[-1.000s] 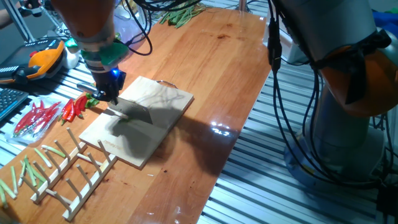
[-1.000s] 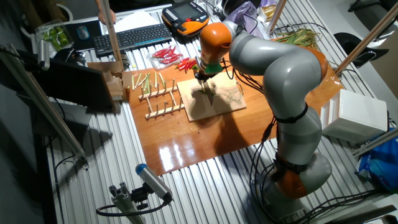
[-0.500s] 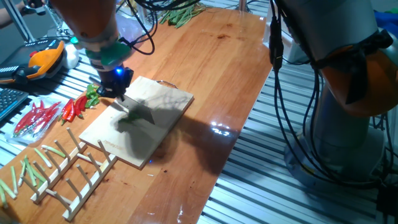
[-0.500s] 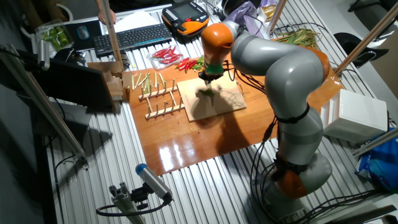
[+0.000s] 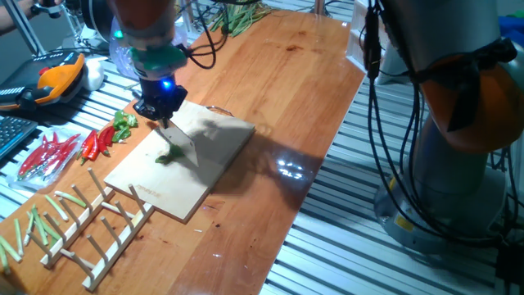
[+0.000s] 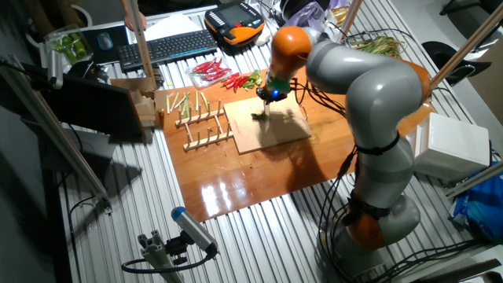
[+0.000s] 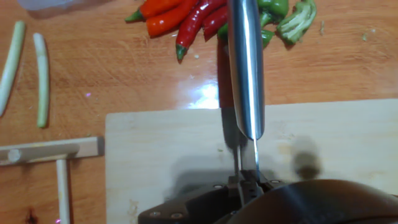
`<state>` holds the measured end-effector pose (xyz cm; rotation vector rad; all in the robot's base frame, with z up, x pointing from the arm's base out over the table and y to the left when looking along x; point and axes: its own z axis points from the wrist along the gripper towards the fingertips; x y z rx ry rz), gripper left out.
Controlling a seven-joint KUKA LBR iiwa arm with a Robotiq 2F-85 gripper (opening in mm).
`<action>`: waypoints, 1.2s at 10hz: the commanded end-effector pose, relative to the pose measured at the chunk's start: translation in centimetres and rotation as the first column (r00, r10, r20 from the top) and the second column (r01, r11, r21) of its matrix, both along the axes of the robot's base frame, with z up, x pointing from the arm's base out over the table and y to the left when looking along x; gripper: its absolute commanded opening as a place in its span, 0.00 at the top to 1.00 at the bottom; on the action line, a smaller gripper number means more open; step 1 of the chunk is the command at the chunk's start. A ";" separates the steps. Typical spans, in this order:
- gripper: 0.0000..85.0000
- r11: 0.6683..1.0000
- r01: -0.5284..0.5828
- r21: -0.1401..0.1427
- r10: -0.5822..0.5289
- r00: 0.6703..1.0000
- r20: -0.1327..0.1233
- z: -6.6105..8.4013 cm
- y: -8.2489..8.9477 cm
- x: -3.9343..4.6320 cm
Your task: Chop the chili peppers
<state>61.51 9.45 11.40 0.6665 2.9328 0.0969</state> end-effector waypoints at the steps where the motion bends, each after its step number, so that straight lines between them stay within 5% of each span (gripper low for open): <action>1: 1.00 0.923 0.385 -0.011 -0.384 0.922 0.039 0.0 0.0 0.00; 2: 1.00 0.890 0.456 -0.009 -0.455 0.888 0.064 0.0 -0.1 0.04; 3: 1.00 0.867 0.499 -0.004 -0.498 0.865 0.062 0.0 -0.1 0.10; 7: 1.00 0.787 0.617 0.001 -0.617 0.786 -0.053 0.6 -0.9 0.48; 12: 1.00 0.723 0.691 0.008 -0.691 0.723 -0.017 -0.1 -0.5 -0.21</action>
